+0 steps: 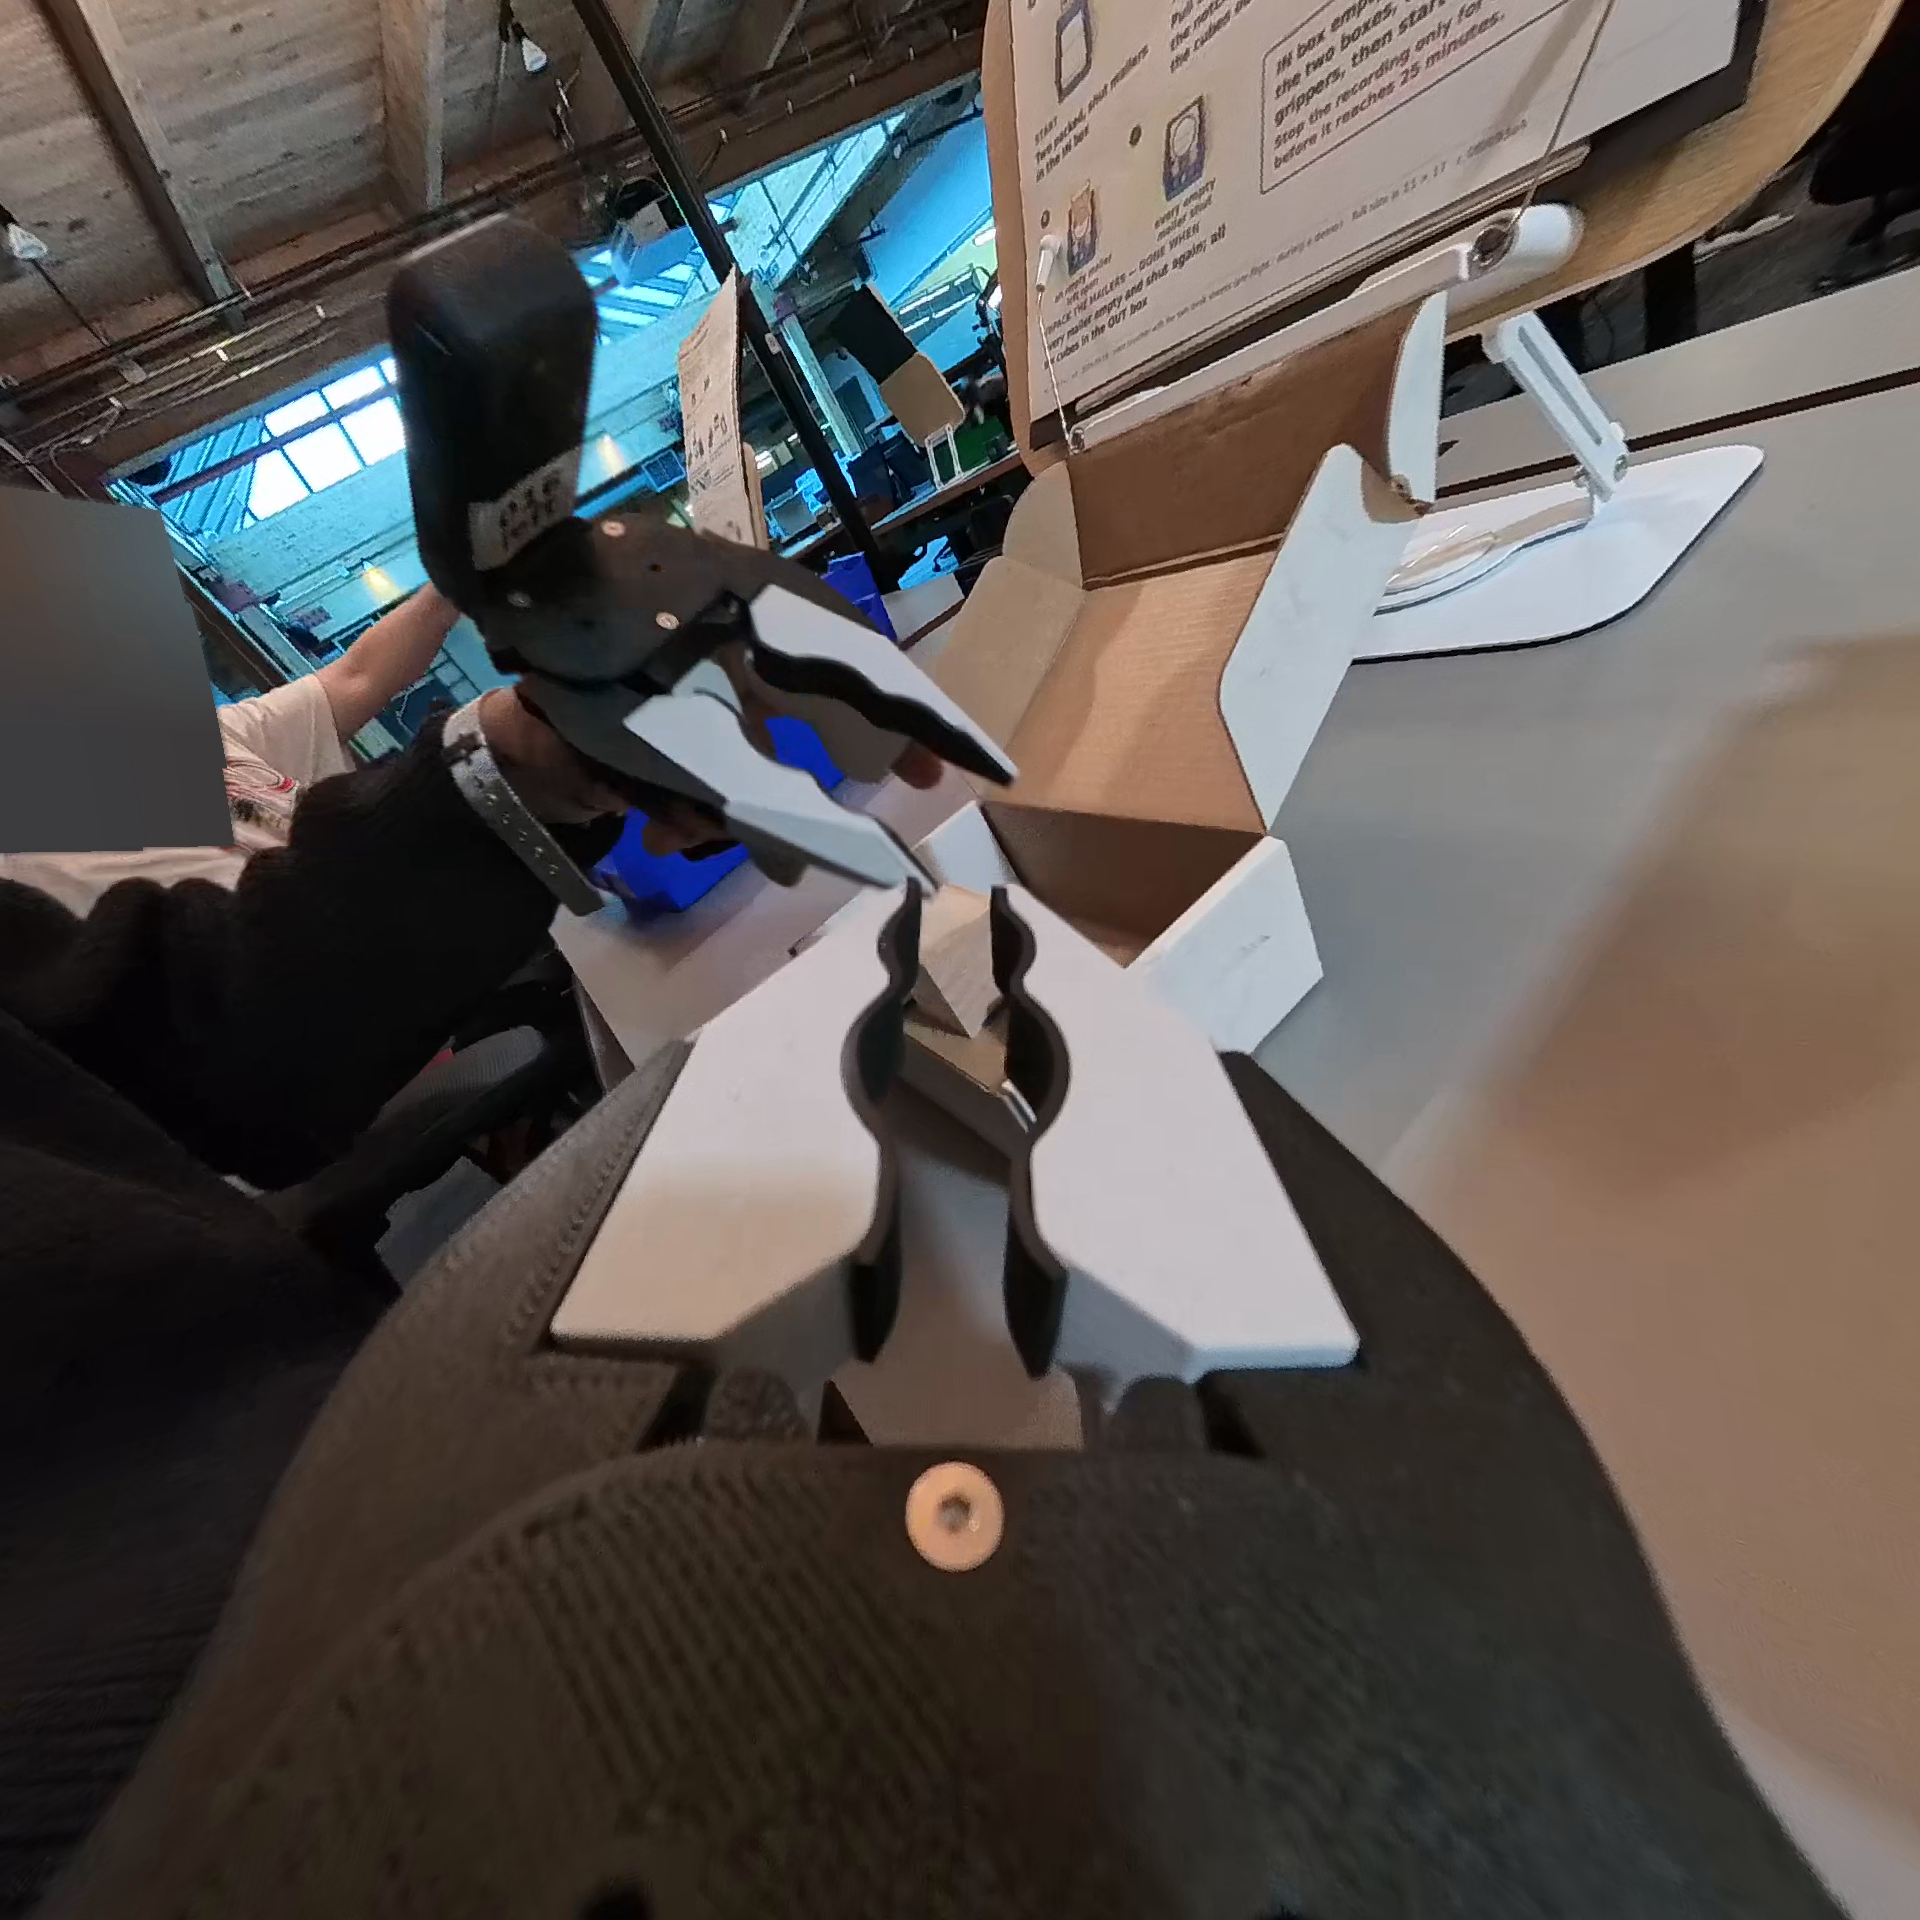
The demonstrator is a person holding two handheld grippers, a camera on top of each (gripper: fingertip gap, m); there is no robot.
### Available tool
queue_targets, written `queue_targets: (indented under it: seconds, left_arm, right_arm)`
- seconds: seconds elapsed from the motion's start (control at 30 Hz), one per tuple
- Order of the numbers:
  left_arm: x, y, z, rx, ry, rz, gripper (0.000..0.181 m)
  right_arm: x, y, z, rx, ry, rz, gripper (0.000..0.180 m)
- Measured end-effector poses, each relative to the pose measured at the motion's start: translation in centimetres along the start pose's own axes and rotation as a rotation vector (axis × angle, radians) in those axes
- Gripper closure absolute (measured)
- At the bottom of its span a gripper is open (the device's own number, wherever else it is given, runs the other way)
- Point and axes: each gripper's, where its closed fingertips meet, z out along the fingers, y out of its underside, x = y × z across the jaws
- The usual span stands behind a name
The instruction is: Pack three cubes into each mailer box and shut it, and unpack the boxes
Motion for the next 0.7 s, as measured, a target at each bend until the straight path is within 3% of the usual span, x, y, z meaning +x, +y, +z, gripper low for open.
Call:
queue_targets:
  seconds: [0.13, 0.27, 0.47, 0.57, 0.7]
  left_arm:
    - [-2.7, -0.7, -4.2, 0.299, -0.199, -0.068, 0.146]
    - [-5.4, 2.0, -7.0, 0.44, -0.384, -0.234, 0.154]
    - [-8.8, 5.8, -7.1, 0.546, -0.509, -0.507, 0.152]
    - [-10.6, 6.5, -6.8, 0.609, -0.454, -0.772, 0.165]
    - [-10.6, 5.9, -4.7, 0.618, -0.255, -0.963, 0.159]
  right_arm:
    - [0.1, 0.6, 0.3, -0.029, 0.012, -0.034, 0.168]
    - [0.8, 0.7, 0.9, -0.043, 0.057, -0.096, 0.169]
    - [3.9, -5.7, 3.1, 0.32, 0.145, -0.021, 0.18]
    - [6.3, -6.4, 5.6, 0.31, 0.232, -0.082, 0.18]
    - [7.6, -5.6, 6.7, 0.242, 0.283, -0.098, 0.18]
